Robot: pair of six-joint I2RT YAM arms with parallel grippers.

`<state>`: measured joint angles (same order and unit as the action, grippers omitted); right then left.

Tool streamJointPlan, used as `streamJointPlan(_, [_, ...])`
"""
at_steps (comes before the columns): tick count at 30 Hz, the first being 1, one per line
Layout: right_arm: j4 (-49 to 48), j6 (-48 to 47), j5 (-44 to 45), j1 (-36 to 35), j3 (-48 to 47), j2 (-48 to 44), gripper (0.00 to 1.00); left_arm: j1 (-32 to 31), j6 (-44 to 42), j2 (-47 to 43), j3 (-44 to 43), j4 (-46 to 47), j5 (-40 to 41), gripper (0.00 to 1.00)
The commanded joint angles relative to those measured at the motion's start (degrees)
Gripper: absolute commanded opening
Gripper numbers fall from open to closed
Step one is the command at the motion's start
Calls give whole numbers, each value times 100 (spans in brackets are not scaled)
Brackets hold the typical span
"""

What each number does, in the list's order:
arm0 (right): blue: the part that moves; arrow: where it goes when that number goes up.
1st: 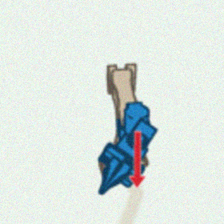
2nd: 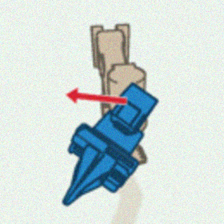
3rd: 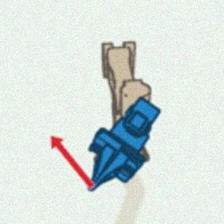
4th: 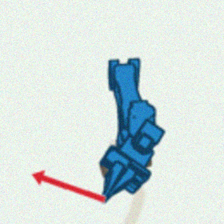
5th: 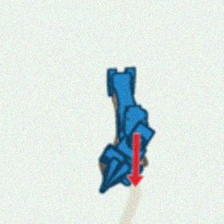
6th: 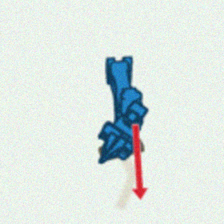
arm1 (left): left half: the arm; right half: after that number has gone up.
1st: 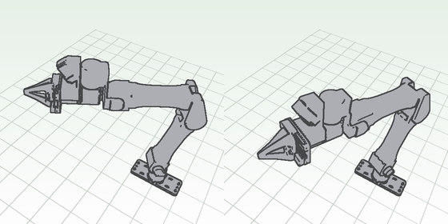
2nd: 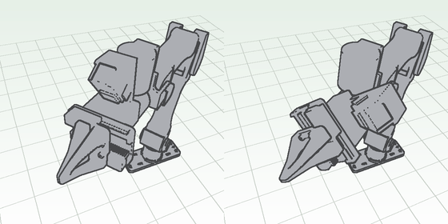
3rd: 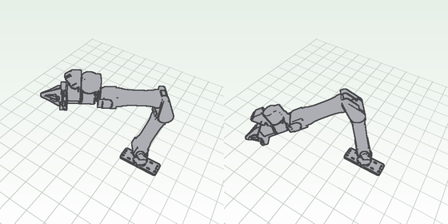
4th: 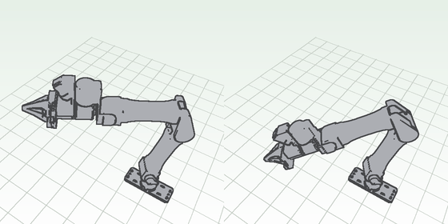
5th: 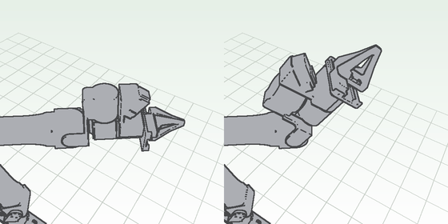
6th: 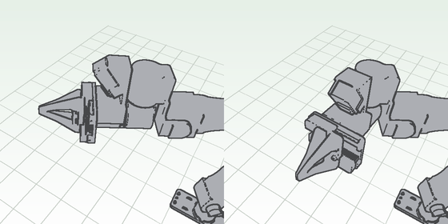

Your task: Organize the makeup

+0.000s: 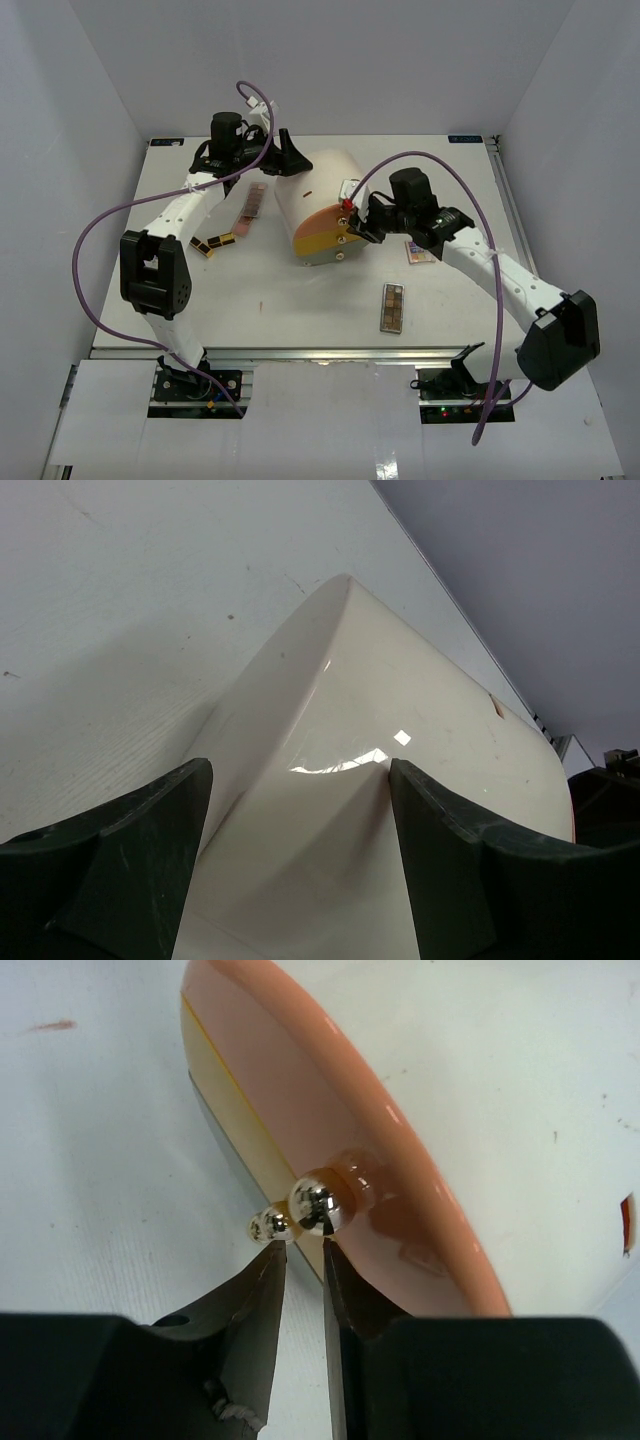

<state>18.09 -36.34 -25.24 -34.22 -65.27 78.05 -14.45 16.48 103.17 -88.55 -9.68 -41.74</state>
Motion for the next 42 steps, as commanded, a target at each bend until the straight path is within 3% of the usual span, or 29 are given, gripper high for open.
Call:
streamJointPlan(1, [-474, 546, -71, -32, 437, -862, 36, -64, 146, -195, -104, -274, 401, 83])
streamJointPlan(3, [-687, 1079, -7, -24, 773, -1051, 47, -58, 304, -228, -190, -196, 508, 83])
streamJointPlan(7, [-1303, 2145, 156, -24, 1390, -1235, 59, -58, 504, -316, -135, -76, 714, 84])
streamJointPlan(15, [-2565, 4662, 1157, -32, 2201, -1281, 70, -59, 806, -1011, 560, 681, 1234, 87])
streamJointPlan(20, [-3405, 5694, 1076, -24, 2575, -1182, 75, -58, 808, -972, 601, 704, 1331, 88])
streamJointPlan(32, [-4070, 6681, 1647, -35, 2530, -504, 71, -58, 851, -810, 789, 893, 1227, 87])
streamJointPlan(36, [-4320, 6848, 1597, -100, 2598, -367, 61, -58, 878, -776, 856, 920, 1203, 87])
streamJointPlan(42, [-4314, 7013, 1731, -179, 2537, -78, 58, -58, 916, -820, 980, 1124, 1203, 87])
